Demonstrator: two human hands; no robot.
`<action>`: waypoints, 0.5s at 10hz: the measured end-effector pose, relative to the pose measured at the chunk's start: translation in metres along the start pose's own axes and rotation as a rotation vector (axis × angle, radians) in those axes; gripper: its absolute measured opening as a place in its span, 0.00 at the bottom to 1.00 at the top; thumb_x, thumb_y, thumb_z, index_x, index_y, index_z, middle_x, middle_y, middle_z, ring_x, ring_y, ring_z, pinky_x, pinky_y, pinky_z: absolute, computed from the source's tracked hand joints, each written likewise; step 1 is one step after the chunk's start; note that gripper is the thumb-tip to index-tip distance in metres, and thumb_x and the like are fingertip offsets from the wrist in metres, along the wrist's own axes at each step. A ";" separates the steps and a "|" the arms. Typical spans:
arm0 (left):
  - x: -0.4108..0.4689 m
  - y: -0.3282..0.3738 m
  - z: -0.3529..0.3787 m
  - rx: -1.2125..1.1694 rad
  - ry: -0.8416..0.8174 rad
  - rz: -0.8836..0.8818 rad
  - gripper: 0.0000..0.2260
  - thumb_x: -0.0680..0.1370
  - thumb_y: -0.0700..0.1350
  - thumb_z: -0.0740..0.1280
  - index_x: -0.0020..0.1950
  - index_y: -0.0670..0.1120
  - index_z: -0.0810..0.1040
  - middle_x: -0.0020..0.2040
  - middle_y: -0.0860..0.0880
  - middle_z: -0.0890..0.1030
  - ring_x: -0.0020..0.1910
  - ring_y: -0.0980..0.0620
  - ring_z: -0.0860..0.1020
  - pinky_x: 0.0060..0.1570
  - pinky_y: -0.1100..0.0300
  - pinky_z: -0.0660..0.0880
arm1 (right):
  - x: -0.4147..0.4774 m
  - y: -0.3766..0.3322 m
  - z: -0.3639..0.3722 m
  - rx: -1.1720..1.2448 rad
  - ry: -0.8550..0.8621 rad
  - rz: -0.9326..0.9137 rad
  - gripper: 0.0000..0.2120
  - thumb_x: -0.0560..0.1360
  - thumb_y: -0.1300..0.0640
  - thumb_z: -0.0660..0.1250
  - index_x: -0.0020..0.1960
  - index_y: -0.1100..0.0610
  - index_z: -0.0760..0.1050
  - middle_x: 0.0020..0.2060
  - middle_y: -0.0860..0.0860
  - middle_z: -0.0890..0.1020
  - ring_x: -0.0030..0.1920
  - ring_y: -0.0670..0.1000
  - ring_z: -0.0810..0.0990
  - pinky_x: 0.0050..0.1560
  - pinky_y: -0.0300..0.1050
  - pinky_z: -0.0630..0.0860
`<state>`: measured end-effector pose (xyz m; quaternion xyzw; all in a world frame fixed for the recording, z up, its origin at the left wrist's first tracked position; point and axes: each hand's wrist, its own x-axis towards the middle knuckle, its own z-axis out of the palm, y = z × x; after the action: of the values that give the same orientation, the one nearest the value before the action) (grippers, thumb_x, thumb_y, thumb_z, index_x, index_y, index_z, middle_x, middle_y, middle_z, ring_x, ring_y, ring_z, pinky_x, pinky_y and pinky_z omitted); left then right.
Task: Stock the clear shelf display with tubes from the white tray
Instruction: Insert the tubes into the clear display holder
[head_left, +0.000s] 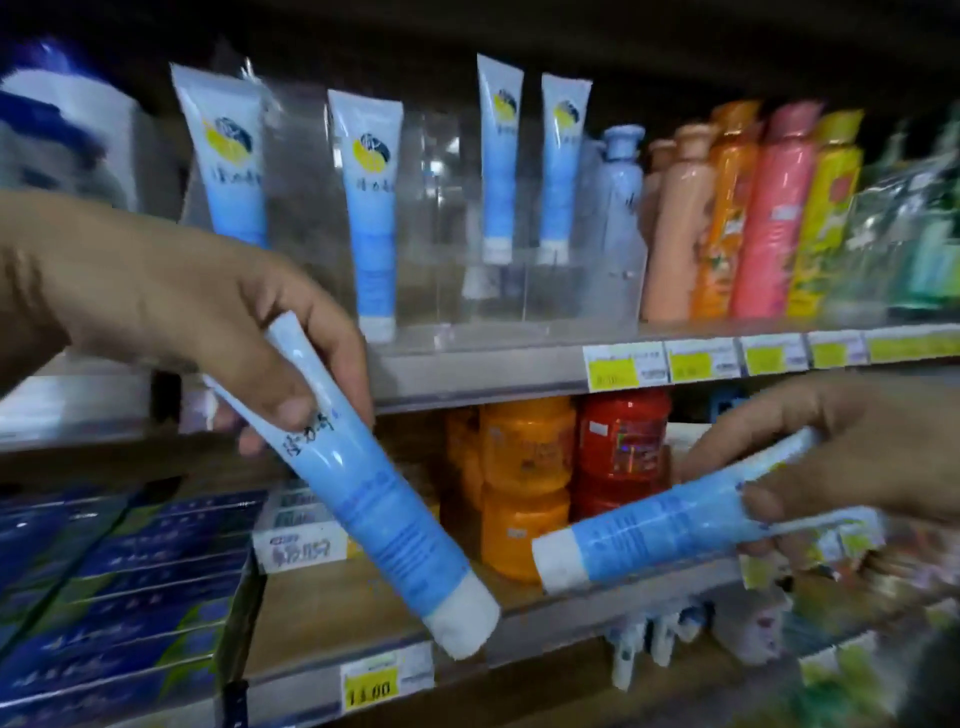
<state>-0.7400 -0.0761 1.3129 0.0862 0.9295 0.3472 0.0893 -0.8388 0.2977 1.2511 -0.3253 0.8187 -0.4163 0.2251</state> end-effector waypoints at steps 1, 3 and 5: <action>-0.002 0.023 -0.017 0.155 0.239 0.022 0.42 0.43 0.64 0.82 0.50 0.42 0.84 0.42 0.29 0.83 0.33 0.30 0.79 0.37 0.37 0.77 | -0.003 -0.019 -0.021 0.023 0.145 -0.081 0.33 0.41 0.47 0.86 0.44 0.56 0.85 0.39 0.64 0.86 0.34 0.62 0.86 0.33 0.52 0.82; -0.004 0.100 -0.040 0.132 0.433 0.196 0.53 0.29 0.67 0.77 0.46 0.36 0.83 0.35 0.33 0.82 0.27 0.41 0.77 0.31 0.56 0.74 | 0.001 -0.058 -0.063 0.073 0.347 -0.242 0.29 0.42 0.47 0.85 0.41 0.55 0.84 0.35 0.57 0.86 0.32 0.51 0.84 0.29 0.41 0.82; 0.004 0.149 -0.056 0.136 0.561 0.257 0.14 0.64 0.48 0.75 0.45 0.41 0.82 0.27 0.48 0.83 0.22 0.59 0.78 0.22 0.71 0.73 | 0.023 -0.094 -0.093 0.125 0.577 -0.386 0.10 0.62 0.53 0.73 0.41 0.56 0.82 0.31 0.50 0.86 0.28 0.43 0.82 0.29 0.32 0.78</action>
<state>-0.7421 0.0003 1.4522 0.1094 0.9205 0.3031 -0.2212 -0.8815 0.2897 1.3777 -0.3288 0.7449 -0.5752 -0.0790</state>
